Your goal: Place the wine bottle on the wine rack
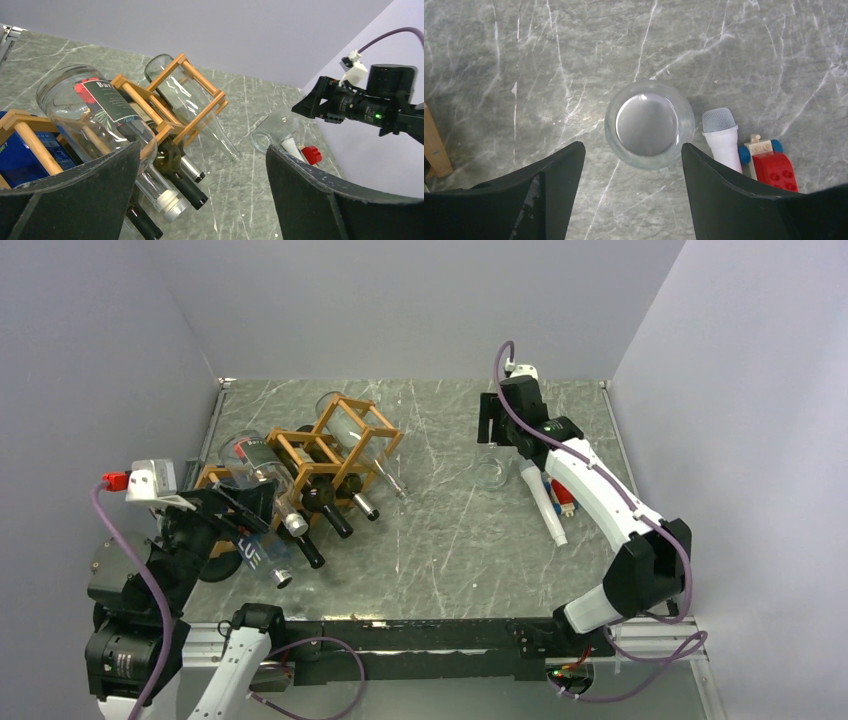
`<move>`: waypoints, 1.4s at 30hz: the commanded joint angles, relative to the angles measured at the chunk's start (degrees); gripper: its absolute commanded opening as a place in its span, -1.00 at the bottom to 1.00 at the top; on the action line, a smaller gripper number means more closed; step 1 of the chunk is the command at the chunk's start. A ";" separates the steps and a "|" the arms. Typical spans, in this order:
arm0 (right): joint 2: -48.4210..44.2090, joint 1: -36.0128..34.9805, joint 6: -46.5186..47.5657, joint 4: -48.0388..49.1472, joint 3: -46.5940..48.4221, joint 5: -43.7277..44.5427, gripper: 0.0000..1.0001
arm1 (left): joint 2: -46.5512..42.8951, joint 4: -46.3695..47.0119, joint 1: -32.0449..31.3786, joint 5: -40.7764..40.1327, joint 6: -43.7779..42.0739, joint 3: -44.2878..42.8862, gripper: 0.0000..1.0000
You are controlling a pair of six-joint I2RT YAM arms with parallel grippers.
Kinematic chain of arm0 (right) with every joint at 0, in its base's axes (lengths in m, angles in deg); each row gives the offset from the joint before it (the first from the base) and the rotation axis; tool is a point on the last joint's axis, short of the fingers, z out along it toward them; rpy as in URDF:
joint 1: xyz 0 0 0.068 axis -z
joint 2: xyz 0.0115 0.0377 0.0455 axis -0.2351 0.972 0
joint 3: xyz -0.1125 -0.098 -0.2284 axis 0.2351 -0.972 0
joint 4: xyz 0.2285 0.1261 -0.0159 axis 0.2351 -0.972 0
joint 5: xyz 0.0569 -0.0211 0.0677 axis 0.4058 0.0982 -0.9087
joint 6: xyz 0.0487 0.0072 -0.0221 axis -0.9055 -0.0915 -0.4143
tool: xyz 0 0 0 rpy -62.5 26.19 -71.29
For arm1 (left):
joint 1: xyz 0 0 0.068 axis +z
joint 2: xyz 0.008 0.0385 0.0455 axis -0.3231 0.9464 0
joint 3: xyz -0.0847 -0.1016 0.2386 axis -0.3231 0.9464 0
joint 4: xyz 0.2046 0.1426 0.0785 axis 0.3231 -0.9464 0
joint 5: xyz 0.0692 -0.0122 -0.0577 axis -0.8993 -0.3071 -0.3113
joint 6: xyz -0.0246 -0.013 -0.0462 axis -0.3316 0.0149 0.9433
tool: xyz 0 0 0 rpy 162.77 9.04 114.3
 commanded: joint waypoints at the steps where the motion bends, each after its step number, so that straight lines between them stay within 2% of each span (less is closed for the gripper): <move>1: 2.99 1.35 -1.27 1.85 4.15 -0.91 0.49 | -0.35 0.07 -0.09 -0.73 0.33 -2.94 0.99; 11: 7.94 2.06 0.24 1.90 6.29 0.08 0.12 | -0.81 -1.40 -0.09 -0.98 -0.58 -3.48 0.99; 13: 7.77 2.40 0.39 2.24 5.73 -1.33 -0.07 | -0.60 -1.89 -0.09 -0.40 -0.85 -4.28 0.99; 16: 6.64 2.57 0.32 3.04 4.56 -2.93 -0.53 | -0.49 -1.99 -0.09 0.17 -1.19 -5.15 0.99; 21: 4.19 3.04 -0.78 3.49 3.23 -5.59 -1.00 | -0.80 -2.78 -0.09 0.07 -1.81 -5.08 0.99; 26: 1.00 3.32 -2.60 4.66 1.43 -9.11 -1.00 | -1.62 -3.43 -0.09 -0.95 -2.13 -4.89 0.99; 30: -4.27 3.56 -8.09 9.09 -3.63 -14.28 -1.00 | -1.95 -3.96 -0.09 -0.89 -2.20 -5.14 0.99; 36: -13.47 2.98 -18.45 20.10 -19.12 -22.43 -1.00 | -2.61 -4.54 -0.09 -1.65 -2.59 -4.04 0.99; 42: -24.38 -1.73 -20.74 26.73 -34.39 -20.20 -1.00 | -2.59 -3.67 -0.09 -1.09 -2.17 -2.39 0.99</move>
